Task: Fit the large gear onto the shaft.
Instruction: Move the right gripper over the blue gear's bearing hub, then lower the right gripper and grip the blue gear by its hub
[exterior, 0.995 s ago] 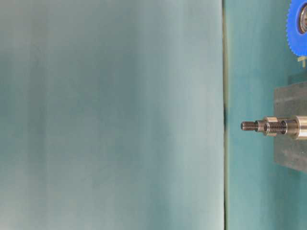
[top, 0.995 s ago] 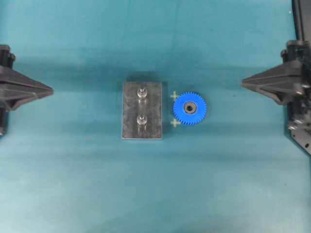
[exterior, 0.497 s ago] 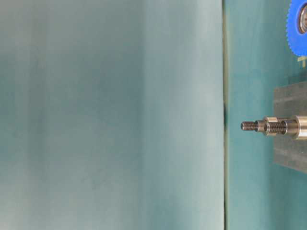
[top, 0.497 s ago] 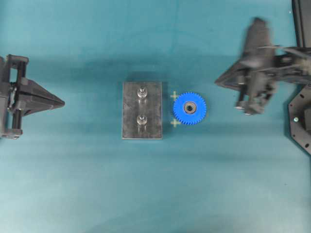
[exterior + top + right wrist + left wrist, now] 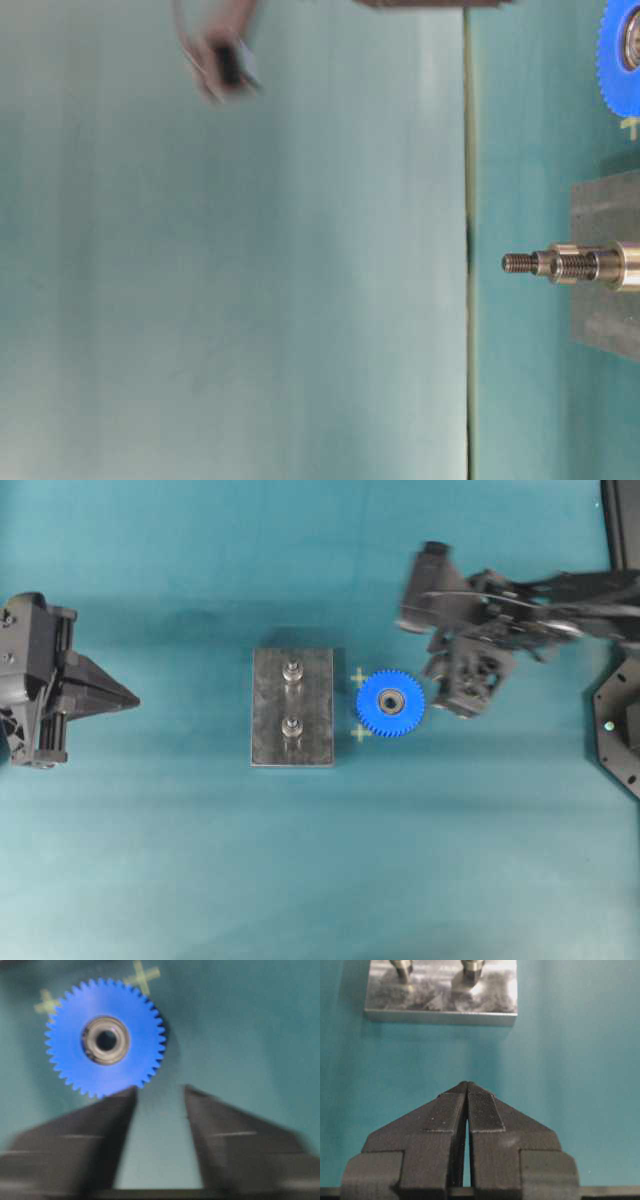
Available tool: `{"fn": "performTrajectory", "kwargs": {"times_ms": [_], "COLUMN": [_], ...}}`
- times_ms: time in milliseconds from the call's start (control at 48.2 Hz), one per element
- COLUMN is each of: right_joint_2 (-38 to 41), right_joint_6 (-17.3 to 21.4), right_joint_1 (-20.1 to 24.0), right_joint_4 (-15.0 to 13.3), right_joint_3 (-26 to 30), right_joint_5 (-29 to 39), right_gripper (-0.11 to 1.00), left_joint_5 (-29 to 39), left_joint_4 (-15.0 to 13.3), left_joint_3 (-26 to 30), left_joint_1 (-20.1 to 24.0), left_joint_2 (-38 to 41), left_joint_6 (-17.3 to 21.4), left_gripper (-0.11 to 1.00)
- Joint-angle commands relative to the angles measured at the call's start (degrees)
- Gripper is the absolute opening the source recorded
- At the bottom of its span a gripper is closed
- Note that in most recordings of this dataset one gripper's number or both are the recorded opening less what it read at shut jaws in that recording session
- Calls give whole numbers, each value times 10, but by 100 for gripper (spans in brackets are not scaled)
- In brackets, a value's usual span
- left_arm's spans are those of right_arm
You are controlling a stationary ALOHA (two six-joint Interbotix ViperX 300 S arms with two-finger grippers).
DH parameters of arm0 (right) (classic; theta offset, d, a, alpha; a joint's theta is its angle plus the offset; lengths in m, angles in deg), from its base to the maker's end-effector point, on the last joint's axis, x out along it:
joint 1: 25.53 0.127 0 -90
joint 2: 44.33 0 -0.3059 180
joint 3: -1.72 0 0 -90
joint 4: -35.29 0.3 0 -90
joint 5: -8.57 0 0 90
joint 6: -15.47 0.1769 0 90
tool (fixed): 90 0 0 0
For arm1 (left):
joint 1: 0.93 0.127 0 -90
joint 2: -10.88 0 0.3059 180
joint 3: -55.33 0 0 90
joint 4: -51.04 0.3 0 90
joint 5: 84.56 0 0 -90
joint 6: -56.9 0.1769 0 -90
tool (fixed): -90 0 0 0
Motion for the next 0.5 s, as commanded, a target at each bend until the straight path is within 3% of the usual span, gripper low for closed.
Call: {"fn": "performTrajectory", "kwargs": {"times_ms": [0, 62, 187, 477], "right_joint_2": [25, 46, 80, 124], "right_joint_6": [-7, -11, -13, -14], "right_joint_1": [-1, -2, -1, 4], "right_joint_4": [0, 0, 2, 5], "right_joint_3": [33, 45, 71, 84], "right_joint_5": [12, 15, 16, 11], "right_gripper": [81, 89, 79, 80], "left_joint_5": [-2, -2, -3, -3], "left_joint_4": [1, 2, 2, 2], "left_joint_3": [18, 17, 16, 16], "left_joint_1": [1, 1, 1, 1], "left_joint_2": [4, 8, 8, 7], "left_joint_6": [1, 1, 0, 0], "left_gripper": [0, 0, 0, 0]}}
